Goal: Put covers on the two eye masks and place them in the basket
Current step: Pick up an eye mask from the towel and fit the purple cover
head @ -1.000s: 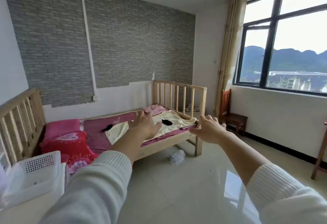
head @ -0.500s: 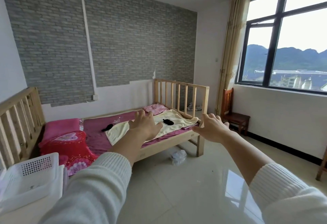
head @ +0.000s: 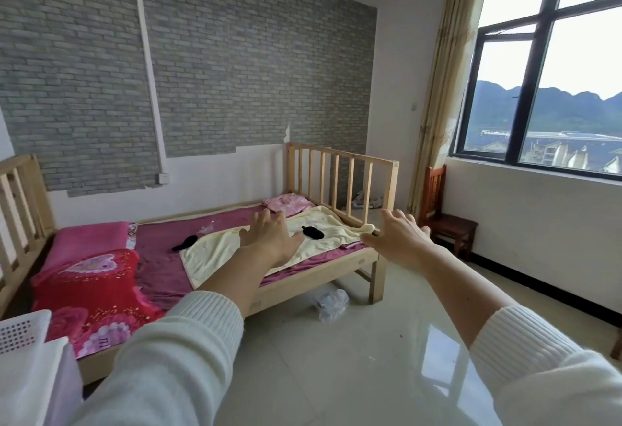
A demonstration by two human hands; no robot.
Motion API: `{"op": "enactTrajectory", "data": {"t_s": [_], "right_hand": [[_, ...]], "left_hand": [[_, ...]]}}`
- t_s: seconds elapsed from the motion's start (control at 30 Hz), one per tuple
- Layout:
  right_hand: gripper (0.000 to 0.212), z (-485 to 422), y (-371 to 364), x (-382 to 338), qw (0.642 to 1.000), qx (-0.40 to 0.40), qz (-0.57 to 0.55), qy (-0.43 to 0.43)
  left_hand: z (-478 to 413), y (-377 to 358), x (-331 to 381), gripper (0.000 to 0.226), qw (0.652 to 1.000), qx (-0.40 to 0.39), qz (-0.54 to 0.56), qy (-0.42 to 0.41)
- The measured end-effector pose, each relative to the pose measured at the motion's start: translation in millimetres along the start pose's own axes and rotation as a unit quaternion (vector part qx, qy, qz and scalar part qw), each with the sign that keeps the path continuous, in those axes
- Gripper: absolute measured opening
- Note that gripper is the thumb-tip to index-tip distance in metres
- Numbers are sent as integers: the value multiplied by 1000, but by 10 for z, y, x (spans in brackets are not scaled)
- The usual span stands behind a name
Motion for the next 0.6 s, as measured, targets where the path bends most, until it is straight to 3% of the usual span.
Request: {"op": "enactTrajectory", "data": {"t_s": [0.13,0.2,0.27,0.6], "right_hand": [[72,-587,-84,151,1000,-1,-4,8],[71,-1467,-247,439,1000,0,-10,13],[71,-1590,-294,445,1000,-1,-12,17],[72,-3446,-1505,903,998,-67,2,11]], "left_hand": [[-560,-118,166,70,1000,-2,5,5],[-1423,-353,427,69,1000,17,21,15],[-1548,-392,443,69,1000,10,30,2],[-3574,-1540,560,61,999,-32,-12,-6]]}}
Point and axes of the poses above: each hand's wrist, its own z-axis away from the middle knuckle, its own y-axis out of the back of the hand, x = y × z, the point moved 1 cm from there along -z, towards the middle knuckle
